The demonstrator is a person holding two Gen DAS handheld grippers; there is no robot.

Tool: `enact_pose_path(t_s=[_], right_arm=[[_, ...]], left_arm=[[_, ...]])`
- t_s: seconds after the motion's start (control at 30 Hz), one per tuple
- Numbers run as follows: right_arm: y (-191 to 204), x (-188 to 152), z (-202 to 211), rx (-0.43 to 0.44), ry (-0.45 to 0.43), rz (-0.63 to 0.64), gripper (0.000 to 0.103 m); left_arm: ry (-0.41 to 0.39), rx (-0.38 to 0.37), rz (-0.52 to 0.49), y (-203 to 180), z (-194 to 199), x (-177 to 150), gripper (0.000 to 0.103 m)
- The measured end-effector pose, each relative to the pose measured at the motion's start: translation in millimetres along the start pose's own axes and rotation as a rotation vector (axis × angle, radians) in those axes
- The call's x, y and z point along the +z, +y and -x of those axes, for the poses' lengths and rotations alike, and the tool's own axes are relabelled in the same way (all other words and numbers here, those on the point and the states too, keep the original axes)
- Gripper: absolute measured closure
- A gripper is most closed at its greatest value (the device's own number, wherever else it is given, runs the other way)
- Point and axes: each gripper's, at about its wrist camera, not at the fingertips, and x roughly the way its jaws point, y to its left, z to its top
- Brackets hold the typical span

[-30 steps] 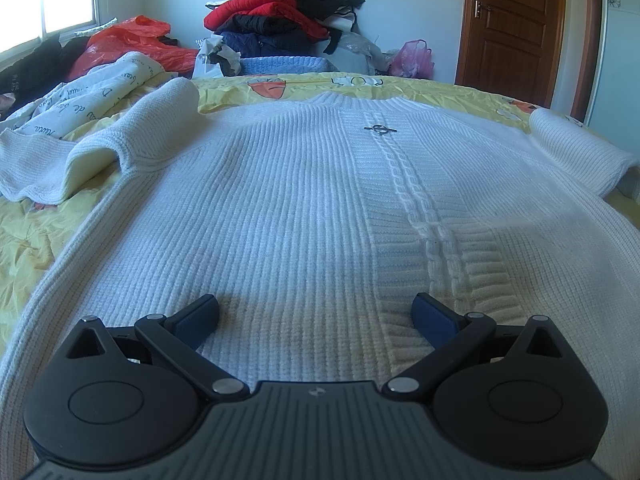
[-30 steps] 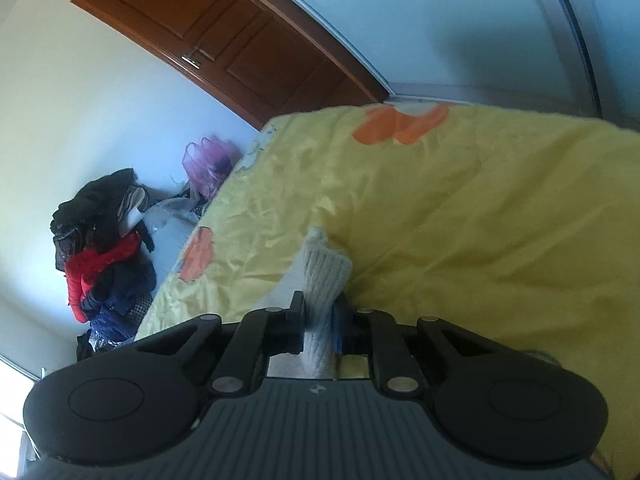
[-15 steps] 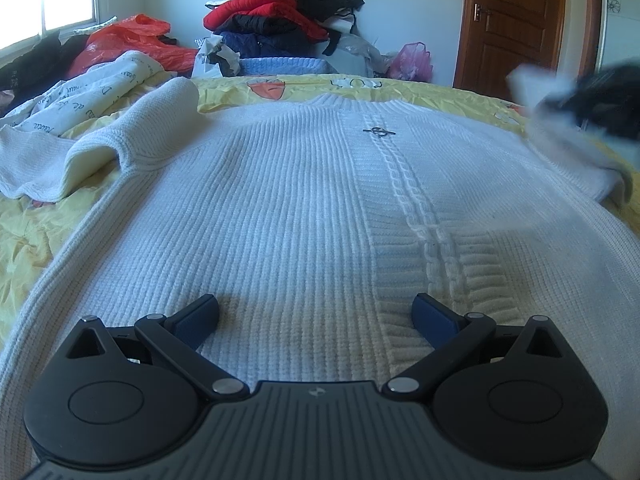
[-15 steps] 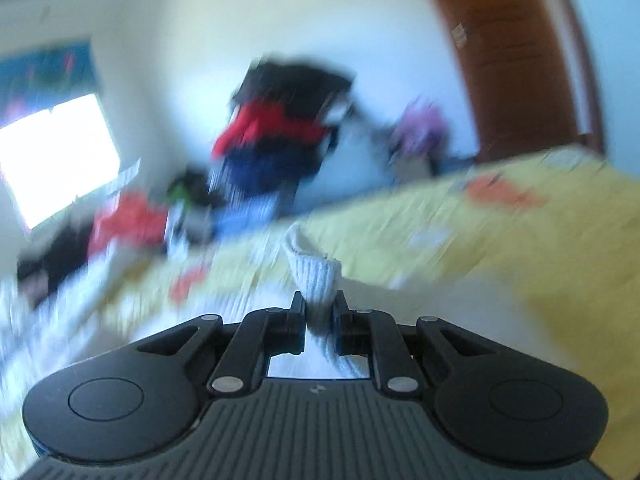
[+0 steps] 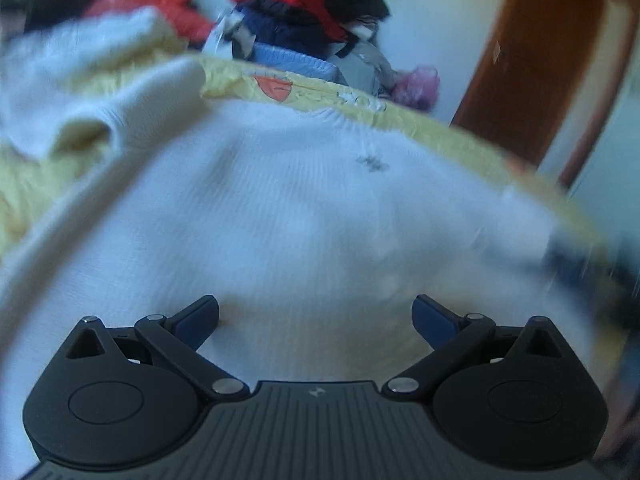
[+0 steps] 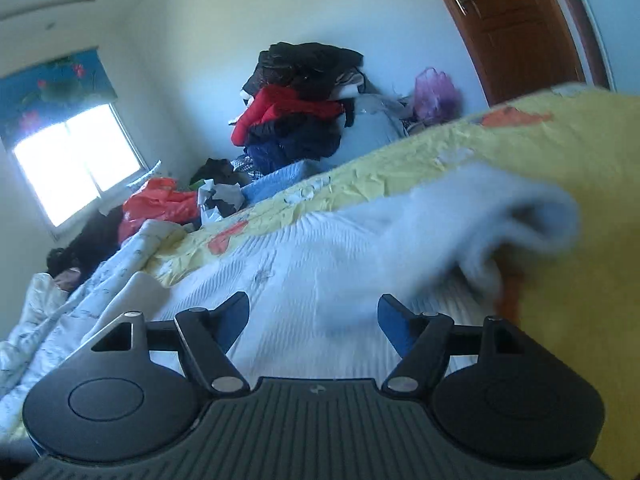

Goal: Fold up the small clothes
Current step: 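Carry the sleeve across the cardigan body while the left gripper grasps the other sleeve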

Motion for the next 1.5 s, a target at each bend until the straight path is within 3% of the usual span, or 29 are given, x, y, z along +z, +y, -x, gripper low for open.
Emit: enact_pose_path(t_s=[0.1, 0.17, 0.23, 0.3, 0.37, 0.4, 0.5, 0.53, 0.6, 0.67, 0.87, 0.93, 1.0, 1.27, 1.5], right_arm=[[-21, -12, 4, 0.011, 0.019, -0.109, 0.028], [-27, -10, 8, 0.023, -0.023, -0.143, 0.028], [-35, -11, 6, 0.023, -0.029, -0.179, 0.028], [-42, -12, 6, 0.046, -0.033, -0.211, 0.028], [-43, -14, 8, 0.052, -0.042, -0.223, 0.028], [-44, -14, 8, 0.055, -0.044, -0.228, 0.028], [-45, -15, 9, 0.070, -0.045, -0.243, 0.028], [-46, -15, 9, 0.073, -0.046, -0.245, 0.028], [-46, -16, 9, 0.078, -0.043, -0.246, 0.028], [-42, -16, 7, 0.077, -0.043, -0.246, 0.027], [-41, -19, 8, 0.070, -0.043, -0.242, 0.027], [-39, -19, 8, 0.064, -0.043, -0.235, 0.027], [-39, -19, 7, 0.059, -0.040, -0.231, 0.027], [-37, -19, 6, 0.043, -0.038, -0.225, 0.027], [-38, -19, 6, 0.039, -0.037, -0.228, 0.027]], left_arm=[[0.081, -0.135, 0.038, -27, -24, 32, 0.000], [0.129, -0.232, 0.032, -49, -46, 47, 0.000], [0.225, -0.343, 0.061, -66, -76, 57, 0.000], [0.291, -0.383, 0.133, -75, -105, 61, 0.000], [0.328, -0.351, 0.202, -78, -130, 60, 0.001], [0.303, -0.347, 0.220, -80, -135, 59, 0.001], [0.293, -0.324, 0.207, -90, -140, 62, 0.003], [0.293, -0.329, 0.204, -93, -141, 62, 0.010], [0.318, -0.314, 0.176, -100, -145, 63, 0.055], [0.323, -0.284, 0.141, -105, -147, 65, 0.059], [0.303, -0.327, 0.173, -105, -149, 73, 0.059], [0.302, -0.308, 0.135, -109, -148, 75, 0.069], [0.301, -0.294, 0.077, -115, -148, 75, 0.094], [0.210, -0.313, -0.075, -136, -132, 82, 0.094], [0.118, -0.332, -0.082, -121, -110, 105, 0.094]])
